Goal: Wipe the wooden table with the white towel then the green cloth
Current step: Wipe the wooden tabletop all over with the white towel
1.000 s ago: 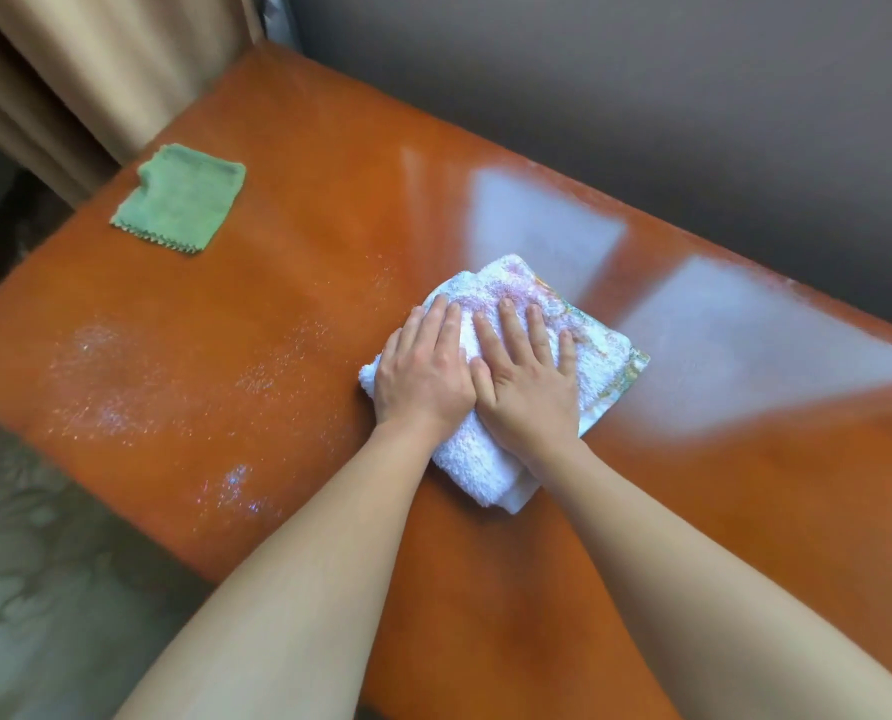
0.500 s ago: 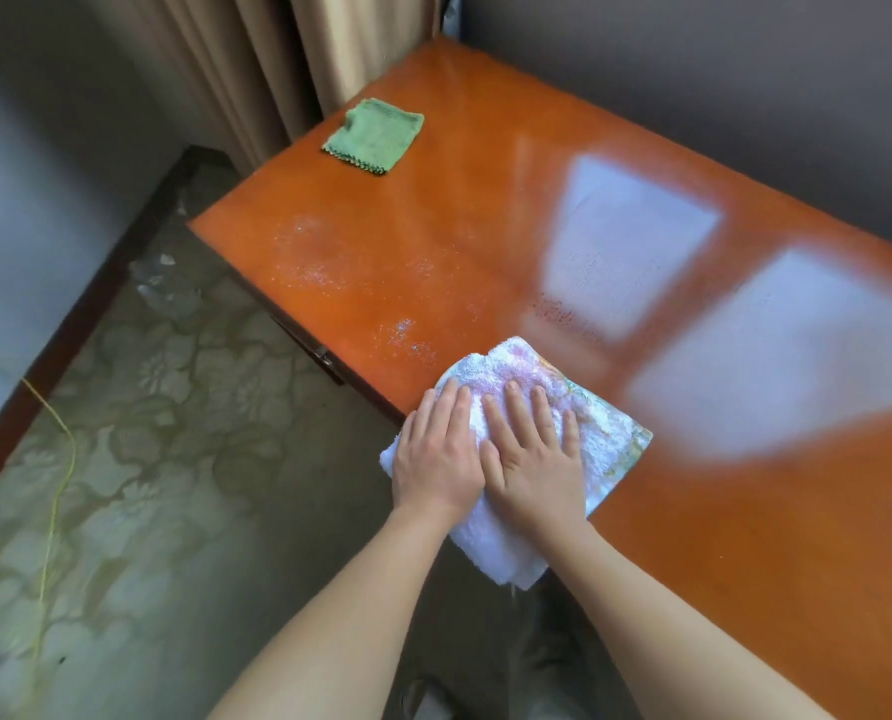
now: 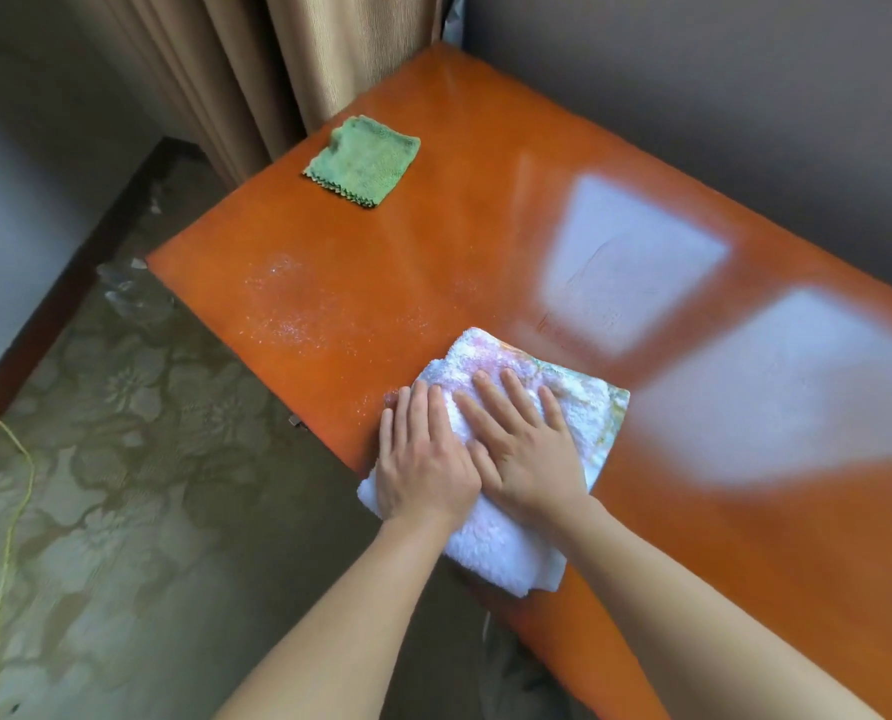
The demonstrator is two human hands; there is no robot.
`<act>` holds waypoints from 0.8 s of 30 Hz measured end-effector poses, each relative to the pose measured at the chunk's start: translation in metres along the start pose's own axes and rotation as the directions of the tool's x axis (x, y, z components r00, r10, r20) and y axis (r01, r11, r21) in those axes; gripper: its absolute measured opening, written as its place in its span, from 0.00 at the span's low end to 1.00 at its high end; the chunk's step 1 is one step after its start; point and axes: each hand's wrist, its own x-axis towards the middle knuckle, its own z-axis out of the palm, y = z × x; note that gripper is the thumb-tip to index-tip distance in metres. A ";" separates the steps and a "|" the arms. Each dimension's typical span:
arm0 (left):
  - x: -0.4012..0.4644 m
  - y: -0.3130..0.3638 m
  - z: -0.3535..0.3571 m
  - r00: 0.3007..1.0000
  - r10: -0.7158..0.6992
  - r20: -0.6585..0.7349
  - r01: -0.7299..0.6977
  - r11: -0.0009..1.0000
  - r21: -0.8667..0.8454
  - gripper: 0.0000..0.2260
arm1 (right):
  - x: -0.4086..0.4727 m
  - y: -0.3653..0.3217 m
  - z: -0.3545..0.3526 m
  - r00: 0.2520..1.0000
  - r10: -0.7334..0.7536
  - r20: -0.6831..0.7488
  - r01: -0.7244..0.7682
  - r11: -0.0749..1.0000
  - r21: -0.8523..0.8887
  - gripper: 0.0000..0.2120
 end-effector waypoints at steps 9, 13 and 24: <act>0.194 0.026 -0.008 0.988 0.092 -0.126 -0.085 0.995 0.059 0.29 | 0.176 0.068 -0.015 0.994 0.075 -0.083 -0.073 0.997 0.025 0.25; 0.245 0.040 -0.005 0.962 0.200 -0.186 -0.195 0.980 0.047 0.24 | 0.219 0.094 -0.025 0.994 0.087 -0.067 -0.086 0.996 0.013 0.25; 0.217 0.026 -0.006 0.955 0.272 -0.119 -0.277 0.961 -0.026 0.24 | 0.185 0.067 -0.023 0.968 0.246 -0.051 -0.245 0.969 0.027 0.26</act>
